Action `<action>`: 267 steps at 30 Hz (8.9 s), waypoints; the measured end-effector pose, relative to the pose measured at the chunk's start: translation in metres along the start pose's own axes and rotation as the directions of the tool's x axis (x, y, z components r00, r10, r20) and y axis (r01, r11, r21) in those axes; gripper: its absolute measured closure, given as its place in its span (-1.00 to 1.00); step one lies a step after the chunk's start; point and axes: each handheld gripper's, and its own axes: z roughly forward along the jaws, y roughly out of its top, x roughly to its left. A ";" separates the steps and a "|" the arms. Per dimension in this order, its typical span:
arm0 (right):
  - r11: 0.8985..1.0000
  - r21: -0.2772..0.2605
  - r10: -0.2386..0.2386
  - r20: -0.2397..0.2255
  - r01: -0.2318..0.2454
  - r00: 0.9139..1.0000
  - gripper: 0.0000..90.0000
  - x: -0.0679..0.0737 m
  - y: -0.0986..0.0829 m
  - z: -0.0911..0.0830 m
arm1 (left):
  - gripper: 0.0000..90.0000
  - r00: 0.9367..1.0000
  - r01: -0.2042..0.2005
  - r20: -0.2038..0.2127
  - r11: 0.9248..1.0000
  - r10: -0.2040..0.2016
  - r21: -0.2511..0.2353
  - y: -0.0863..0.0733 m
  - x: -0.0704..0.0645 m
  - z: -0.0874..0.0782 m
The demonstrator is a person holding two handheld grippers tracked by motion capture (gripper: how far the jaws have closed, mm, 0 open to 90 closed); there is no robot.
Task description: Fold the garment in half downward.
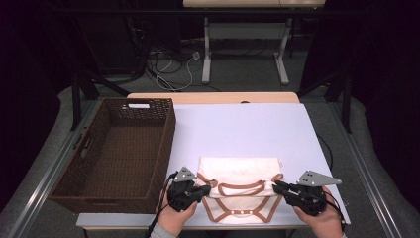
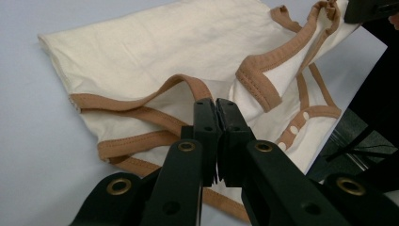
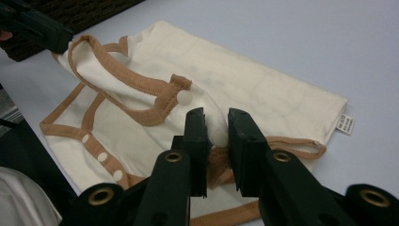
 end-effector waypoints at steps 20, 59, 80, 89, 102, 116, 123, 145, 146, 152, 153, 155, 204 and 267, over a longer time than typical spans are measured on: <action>1.000 -0.001 0.009 -0.020 -0.009 1.000 0.73 0.008 -0.015 -0.008 | 0.95 0.998 -0.063 0.014 0.998 0.063 -0.003 -0.014 -0.012 -0.004; 0.998 0.052 -0.014 -0.082 0.018 0.997 0.51 0.020 -0.039 -0.008 | 0.61 0.997 -0.073 0.005 0.995 0.072 0.063 -0.031 -0.017 0.003; 1.000 0.026 -0.012 -0.036 0.013 0.999 0.02 0.011 -0.042 0.006 | -0.02 0.994 -0.076 -0.071 0.997 0.077 0.021 -0.035 -0.006 0.013; 1.000 0.021 -0.018 -0.046 0.019 0.999 -0.11 0.009 -0.041 0.013 | -0.17 0.992 -0.086 -0.094 0.996 0.087 0.008 -0.033 -0.001 0.017; 0.999 -0.003 -0.044 -0.023 0.044 0.999 -0.25 0.004 -0.025 0.025 | -0.30 0.994 -0.080 -0.074 0.997 0.080 0.009 -0.010 0.010 0.019; 1.000 0.017 0.012 0.016 -0.013 1.000 -0.54 -0.011 -0.003 0.038 | -0.29 0.996 -0.067 -0.064 0.998 0.066 -0.004 0.020 0.022 0.027; 0.999 0.038 0.025 0.041 -0.027 0.999 -0.66 -0.018 0.006 0.047 | -0.41 0.996 -0.068 -0.060 0.998 0.068 0.016 0.034 0.027 0.041; 0.994 0.096 0.048 0.062 -0.053 0.997 -1.00 -0.029 0.036 0.069 | -0.90 0.998 -0.002 -0.066 1.000 0.002 0.005 0.066 0.049 0.060; 0.994 0.096 0.052 0.064 -0.058 0.997 -0.99 -0.030 0.038 0.069 | -0.90 0.998 -0.017 -0.060 1.000 0.017 0.003 0.068 0.049 0.060; 0.994 0.090 0.058 0.085 -0.066 0.995 -0.73 -0.038 0.048 0.071 | -0.66 0.999 -0.007 -0.047 1.000 0.006 -0.023 0.078 0.057 0.061; 0.995 0.079 0.051 0.088 -0.058 0.995 -0.68 -0.039 0.050 0.071 | -0.66 0.999 0.000 -0.045 1.000 -0.001 -0.018 0.080 0.060 0.060; 0.996 0.073 0.050 0.108 -0.058 0.993 -0.67 -0.041 0.054 0.073 | -0.59 0.999 0.019 -0.047 0.999 -0.020 -0.027 0.082 0.064 0.062; 0.994 0.098 0.039 0.165 -0.056 0.986 0.06 -0.075 0.048 0.075 | 0.94 0.964 0.117 -0.255 0.983 -0.077 0.145 0.069 0.087 0.084; 0.986 0.115 0.104 0.156 -0.123 0.982 0.93 -0.091 0.056 0.063 | 0.96 0.968 0.144 -0.203 0.989 -0.147 -0.027 0.084 0.080 0.055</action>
